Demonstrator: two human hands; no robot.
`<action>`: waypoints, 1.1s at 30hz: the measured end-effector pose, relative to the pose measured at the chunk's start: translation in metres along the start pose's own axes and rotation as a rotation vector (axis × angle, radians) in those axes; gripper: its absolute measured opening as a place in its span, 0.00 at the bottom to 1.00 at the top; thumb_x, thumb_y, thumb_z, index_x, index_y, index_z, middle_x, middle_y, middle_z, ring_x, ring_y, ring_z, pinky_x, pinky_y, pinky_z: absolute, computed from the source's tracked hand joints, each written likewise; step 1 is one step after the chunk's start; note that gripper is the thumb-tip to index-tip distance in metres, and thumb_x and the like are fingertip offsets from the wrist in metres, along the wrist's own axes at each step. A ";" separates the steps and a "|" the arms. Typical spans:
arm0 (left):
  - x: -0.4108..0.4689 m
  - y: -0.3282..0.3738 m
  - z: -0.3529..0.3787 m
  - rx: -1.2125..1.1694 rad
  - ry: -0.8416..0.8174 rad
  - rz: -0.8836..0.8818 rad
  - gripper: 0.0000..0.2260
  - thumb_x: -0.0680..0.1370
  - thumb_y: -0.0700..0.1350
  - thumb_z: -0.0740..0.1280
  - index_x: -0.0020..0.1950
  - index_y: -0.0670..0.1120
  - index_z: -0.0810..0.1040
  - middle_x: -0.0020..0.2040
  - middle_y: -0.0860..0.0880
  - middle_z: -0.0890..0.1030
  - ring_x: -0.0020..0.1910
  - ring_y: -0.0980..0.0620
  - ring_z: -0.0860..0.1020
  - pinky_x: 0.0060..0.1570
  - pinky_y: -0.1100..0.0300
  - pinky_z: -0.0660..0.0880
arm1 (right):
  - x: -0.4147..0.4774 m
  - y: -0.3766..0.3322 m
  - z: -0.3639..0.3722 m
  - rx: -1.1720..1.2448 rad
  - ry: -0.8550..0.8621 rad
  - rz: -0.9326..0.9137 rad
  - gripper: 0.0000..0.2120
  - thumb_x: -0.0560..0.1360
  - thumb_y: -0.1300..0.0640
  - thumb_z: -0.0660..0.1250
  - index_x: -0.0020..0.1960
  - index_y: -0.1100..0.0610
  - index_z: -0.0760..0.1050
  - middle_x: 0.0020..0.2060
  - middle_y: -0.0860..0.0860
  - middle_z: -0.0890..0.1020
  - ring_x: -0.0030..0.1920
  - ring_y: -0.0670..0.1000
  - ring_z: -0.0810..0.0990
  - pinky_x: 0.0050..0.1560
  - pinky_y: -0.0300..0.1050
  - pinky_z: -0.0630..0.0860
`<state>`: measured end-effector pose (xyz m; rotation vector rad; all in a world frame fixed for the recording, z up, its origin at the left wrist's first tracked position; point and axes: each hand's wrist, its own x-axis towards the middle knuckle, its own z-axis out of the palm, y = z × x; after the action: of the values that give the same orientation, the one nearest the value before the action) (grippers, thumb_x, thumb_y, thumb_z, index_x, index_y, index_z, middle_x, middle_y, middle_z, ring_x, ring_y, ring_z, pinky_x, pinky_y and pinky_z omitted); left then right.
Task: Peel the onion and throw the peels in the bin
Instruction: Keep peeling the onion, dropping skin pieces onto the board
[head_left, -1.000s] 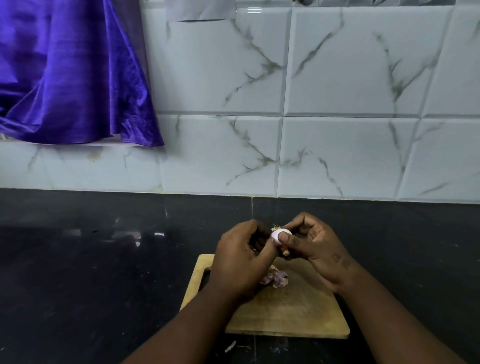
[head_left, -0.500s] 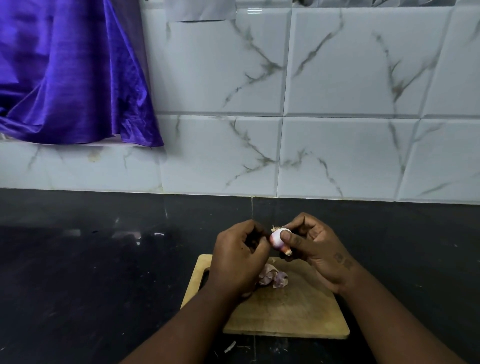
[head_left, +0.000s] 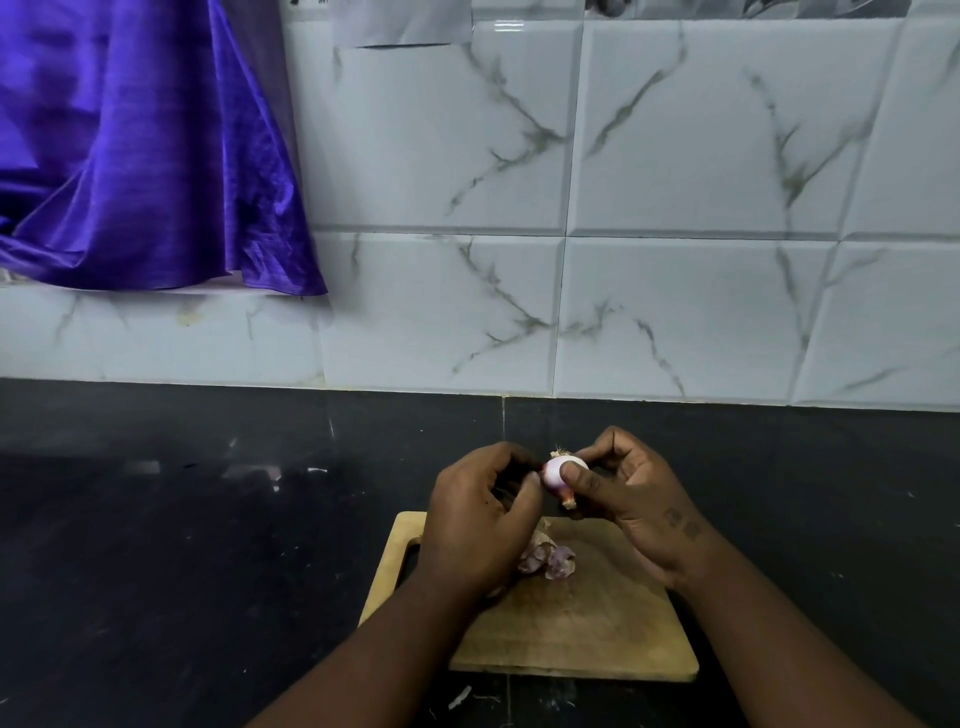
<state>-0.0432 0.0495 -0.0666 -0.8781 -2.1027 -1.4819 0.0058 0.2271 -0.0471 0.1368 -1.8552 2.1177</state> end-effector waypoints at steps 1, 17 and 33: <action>0.000 0.000 0.000 0.001 0.003 0.009 0.05 0.80 0.44 0.72 0.53 0.51 0.86 0.45 0.57 0.86 0.46 0.57 0.84 0.45 0.56 0.83 | 0.000 0.000 0.000 -0.008 0.009 0.007 0.25 0.62 0.53 0.85 0.48 0.62 0.76 0.50 0.68 0.84 0.44 0.62 0.83 0.45 0.56 0.83; 0.003 -0.003 0.001 0.145 0.054 -0.146 0.05 0.79 0.46 0.73 0.44 0.51 0.80 0.38 0.53 0.81 0.39 0.54 0.79 0.38 0.49 0.77 | -0.004 -0.006 0.003 0.078 -0.116 0.039 0.13 0.70 0.63 0.75 0.52 0.67 0.79 0.47 0.65 0.85 0.41 0.59 0.84 0.38 0.47 0.83; -0.001 0.002 0.001 0.112 -0.084 -0.020 0.09 0.76 0.60 0.68 0.47 0.56 0.81 0.41 0.58 0.80 0.41 0.59 0.79 0.37 0.55 0.78 | 0.002 -0.003 0.000 0.097 -0.027 0.083 0.16 0.77 0.55 0.68 0.61 0.62 0.77 0.57 0.64 0.85 0.49 0.57 0.83 0.46 0.49 0.82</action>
<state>-0.0409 0.0504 -0.0665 -0.8937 -2.2376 -1.3433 0.0048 0.2277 -0.0442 0.1128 -1.8030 2.2735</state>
